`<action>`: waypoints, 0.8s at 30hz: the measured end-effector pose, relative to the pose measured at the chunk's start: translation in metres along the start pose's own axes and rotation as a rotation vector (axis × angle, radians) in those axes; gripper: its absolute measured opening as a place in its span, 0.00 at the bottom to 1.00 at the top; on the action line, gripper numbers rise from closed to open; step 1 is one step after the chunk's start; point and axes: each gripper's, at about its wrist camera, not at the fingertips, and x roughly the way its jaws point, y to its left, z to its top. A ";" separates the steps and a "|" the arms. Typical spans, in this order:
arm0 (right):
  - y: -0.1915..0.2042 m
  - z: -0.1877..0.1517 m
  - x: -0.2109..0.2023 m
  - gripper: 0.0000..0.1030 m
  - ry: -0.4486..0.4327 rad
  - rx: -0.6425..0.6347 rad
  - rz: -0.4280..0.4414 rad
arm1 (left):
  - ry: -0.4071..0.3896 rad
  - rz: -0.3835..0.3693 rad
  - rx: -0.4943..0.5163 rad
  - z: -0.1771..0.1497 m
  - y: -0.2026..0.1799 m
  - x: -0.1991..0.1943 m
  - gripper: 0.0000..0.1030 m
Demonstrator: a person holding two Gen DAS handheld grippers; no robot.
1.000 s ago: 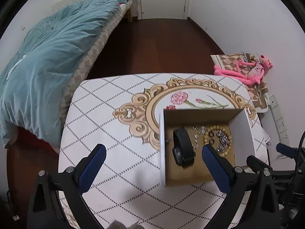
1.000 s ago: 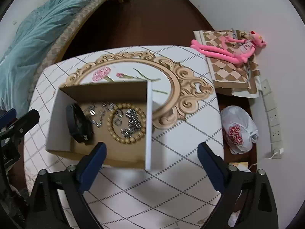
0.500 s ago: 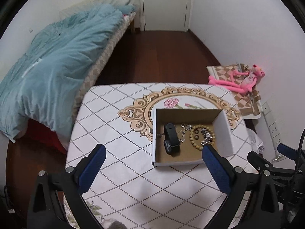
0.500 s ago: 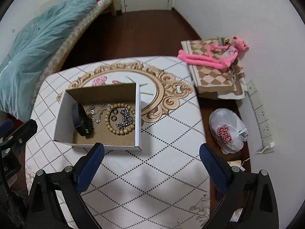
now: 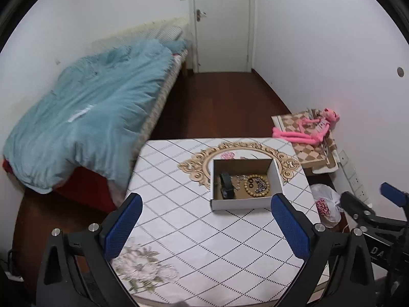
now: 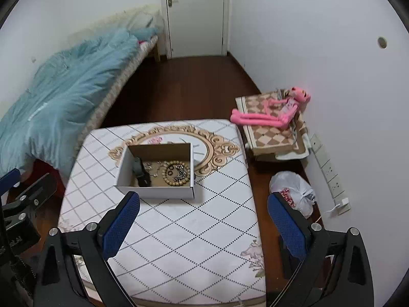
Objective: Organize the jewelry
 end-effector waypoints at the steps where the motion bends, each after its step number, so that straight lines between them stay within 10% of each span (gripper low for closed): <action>1: 0.000 -0.001 -0.010 0.99 -0.015 -0.002 -0.004 | -0.008 0.002 -0.006 -0.001 0.001 -0.008 1.00; 13: -0.002 -0.004 -0.103 1.00 -0.152 -0.016 -0.028 | -0.058 -0.005 -0.002 -0.007 0.005 -0.069 1.00; 24: -0.004 -0.001 -0.101 1.00 -0.115 -0.004 -0.010 | 0.000 -0.028 -0.006 0.000 0.002 -0.056 1.00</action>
